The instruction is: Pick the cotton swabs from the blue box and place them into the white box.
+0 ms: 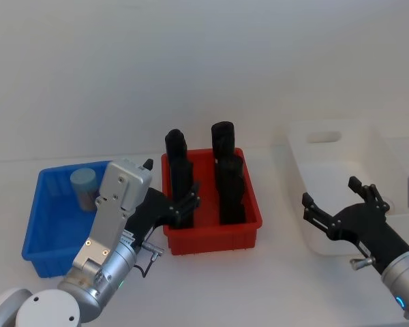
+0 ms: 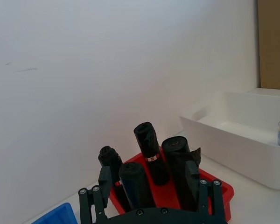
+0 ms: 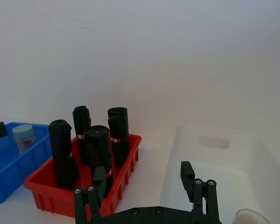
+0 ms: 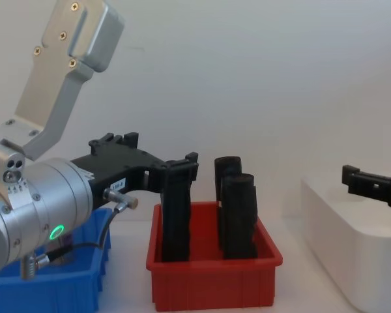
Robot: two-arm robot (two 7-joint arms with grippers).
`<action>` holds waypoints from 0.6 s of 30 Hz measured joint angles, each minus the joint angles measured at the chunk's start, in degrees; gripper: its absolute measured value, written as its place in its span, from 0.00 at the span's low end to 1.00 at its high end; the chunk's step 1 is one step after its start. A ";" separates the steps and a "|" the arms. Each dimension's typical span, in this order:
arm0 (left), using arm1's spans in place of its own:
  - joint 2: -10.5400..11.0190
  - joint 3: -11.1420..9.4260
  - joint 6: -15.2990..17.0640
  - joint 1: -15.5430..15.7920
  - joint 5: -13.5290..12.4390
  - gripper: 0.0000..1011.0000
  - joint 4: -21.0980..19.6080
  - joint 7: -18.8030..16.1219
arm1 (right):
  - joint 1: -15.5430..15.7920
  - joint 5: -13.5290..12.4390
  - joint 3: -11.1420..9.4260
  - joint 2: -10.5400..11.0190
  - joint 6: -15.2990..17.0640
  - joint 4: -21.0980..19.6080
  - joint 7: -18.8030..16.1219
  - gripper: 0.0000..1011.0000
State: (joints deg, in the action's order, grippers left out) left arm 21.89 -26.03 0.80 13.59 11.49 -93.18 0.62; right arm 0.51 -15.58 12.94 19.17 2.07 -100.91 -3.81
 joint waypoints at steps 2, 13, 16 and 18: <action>0.00 0.00 0.00 0.00 0.00 0.99 0.00 0.00 | -0.38 0.68 0.04 -0.15 0.16 0.36 -0.03 0.99; 0.00 0.00 0.00 0.00 0.00 0.99 0.00 0.01 | -4.85 4.10 0.58 -2.09 0.66 5.82 -3.11 0.99; 0.00 0.00 0.00 0.00 0.00 0.99 0.00 0.01 | -6.40 4.88 0.80 -2.79 0.43 7.84 -4.64 0.99; 0.00 0.00 0.00 0.00 0.00 0.99 0.00 0.01 | -7.84 5.36 0.99 -3.46 0.10 9.81 -5.95 0.99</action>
State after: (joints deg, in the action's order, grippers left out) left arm 21.89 -26.02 0.80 13.59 11.48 -93.18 0.63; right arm -7.33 -10.23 13.94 15.71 2.17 -91.10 -9.76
